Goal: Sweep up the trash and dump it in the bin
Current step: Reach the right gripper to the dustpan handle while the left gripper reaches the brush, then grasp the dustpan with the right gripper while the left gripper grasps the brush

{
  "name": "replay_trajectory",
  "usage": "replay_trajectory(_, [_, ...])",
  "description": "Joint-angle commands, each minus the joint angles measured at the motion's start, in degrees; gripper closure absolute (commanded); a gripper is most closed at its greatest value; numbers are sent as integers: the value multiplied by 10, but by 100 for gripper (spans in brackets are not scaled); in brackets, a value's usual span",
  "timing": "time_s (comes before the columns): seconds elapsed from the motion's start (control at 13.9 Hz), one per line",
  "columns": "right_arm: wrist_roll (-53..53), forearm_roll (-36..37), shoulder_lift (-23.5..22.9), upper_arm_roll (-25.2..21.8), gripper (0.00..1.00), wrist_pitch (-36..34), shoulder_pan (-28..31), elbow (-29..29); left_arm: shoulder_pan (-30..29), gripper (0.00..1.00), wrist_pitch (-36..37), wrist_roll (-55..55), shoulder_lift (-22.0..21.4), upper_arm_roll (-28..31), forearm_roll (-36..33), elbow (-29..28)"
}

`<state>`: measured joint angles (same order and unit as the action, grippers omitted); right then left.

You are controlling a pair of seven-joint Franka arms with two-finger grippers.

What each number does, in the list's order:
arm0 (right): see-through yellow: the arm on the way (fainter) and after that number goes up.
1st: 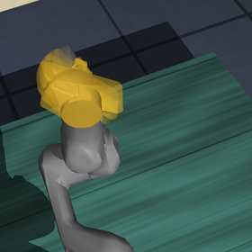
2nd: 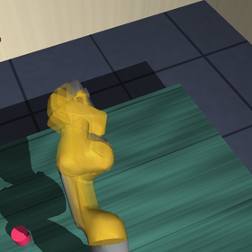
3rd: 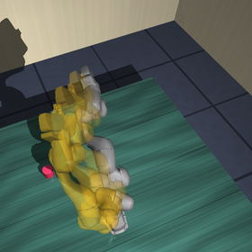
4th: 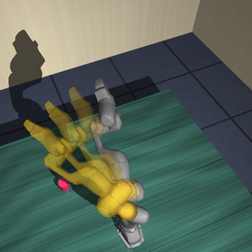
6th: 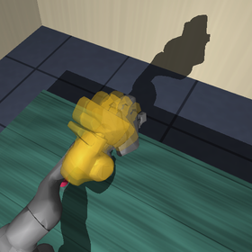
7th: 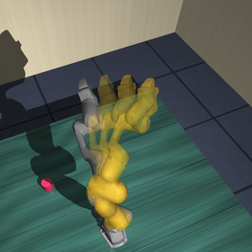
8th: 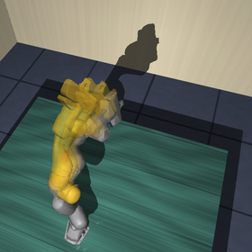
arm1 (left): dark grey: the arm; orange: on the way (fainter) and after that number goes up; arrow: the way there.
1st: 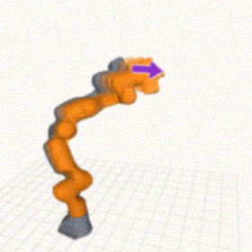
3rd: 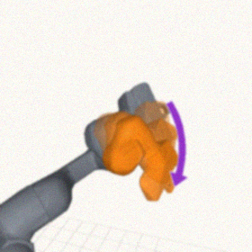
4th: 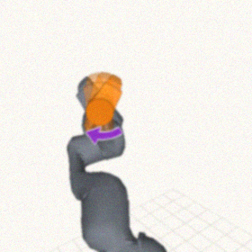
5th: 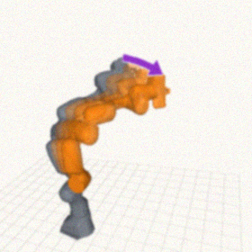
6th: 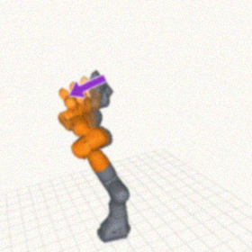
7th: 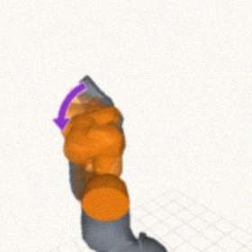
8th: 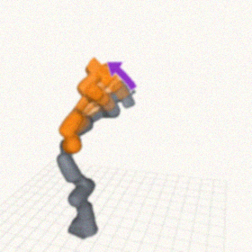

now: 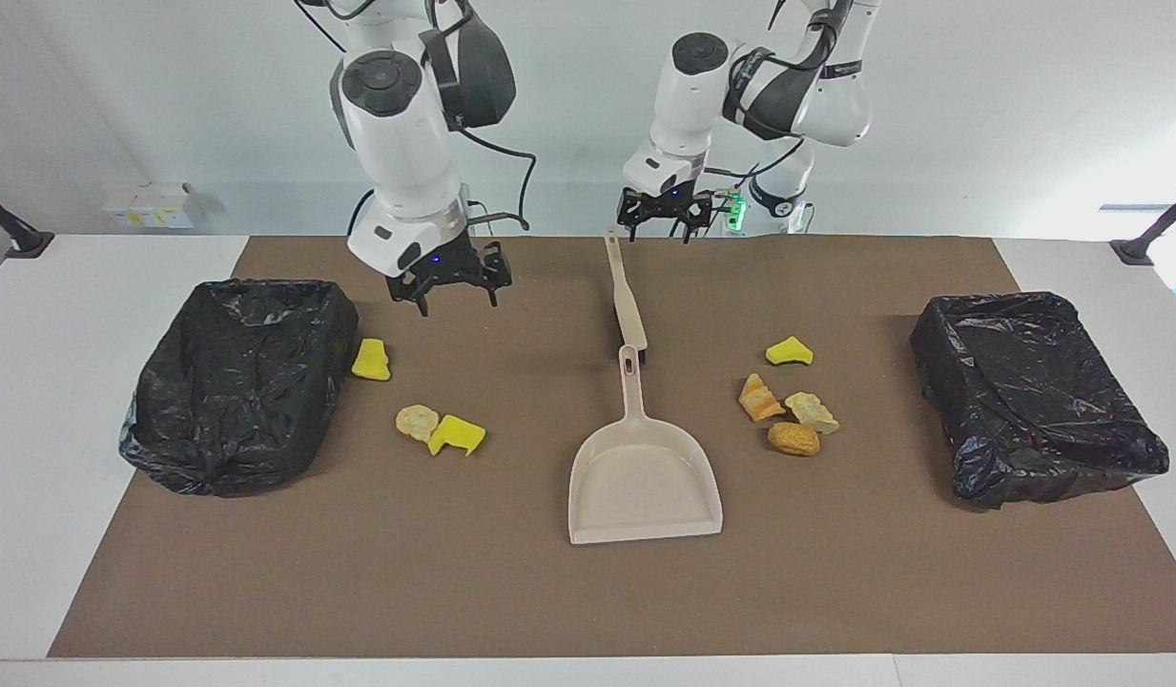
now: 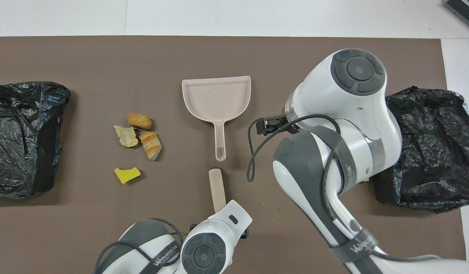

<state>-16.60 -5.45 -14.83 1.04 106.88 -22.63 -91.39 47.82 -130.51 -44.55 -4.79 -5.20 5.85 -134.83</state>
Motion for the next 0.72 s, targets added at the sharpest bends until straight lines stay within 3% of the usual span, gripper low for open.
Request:
replay_trajectory(0.0, [-20,-26,-45,-2,0,47,-26,12,13,0,-16,-4,-6,11,5,-18])
replay_trajectory(0.22, [-40,-33,-104,-2,0,82,-39,45,32,0,-16,-9,-7,11,5,-34])
replay_trajectory(0.29, [-62,-32,-127,-2,0,87,-51,62,33,9,-15,-9,-9,10,5,-38])
replay_trajectory(0.36, [-93,-30,-149,-2,0,105,-73,78,35,27,-14,-10,-9,10,6,-39])
replay_trajectory(0.43, [-120,-28,-168,-2,0,126,-86,87,36,40,-10,-12,-9,10,12,-39])
replay_trajectory(0.58, [-135,-25,-183,-2,0,151,-94,92,45,92,-5,-18,-10,10,32,-38])
replay_trajectory(0.65, [-135,-26,-182,-2,3,153,-95,91,45,100,1,-17,-10,10,33,-37])
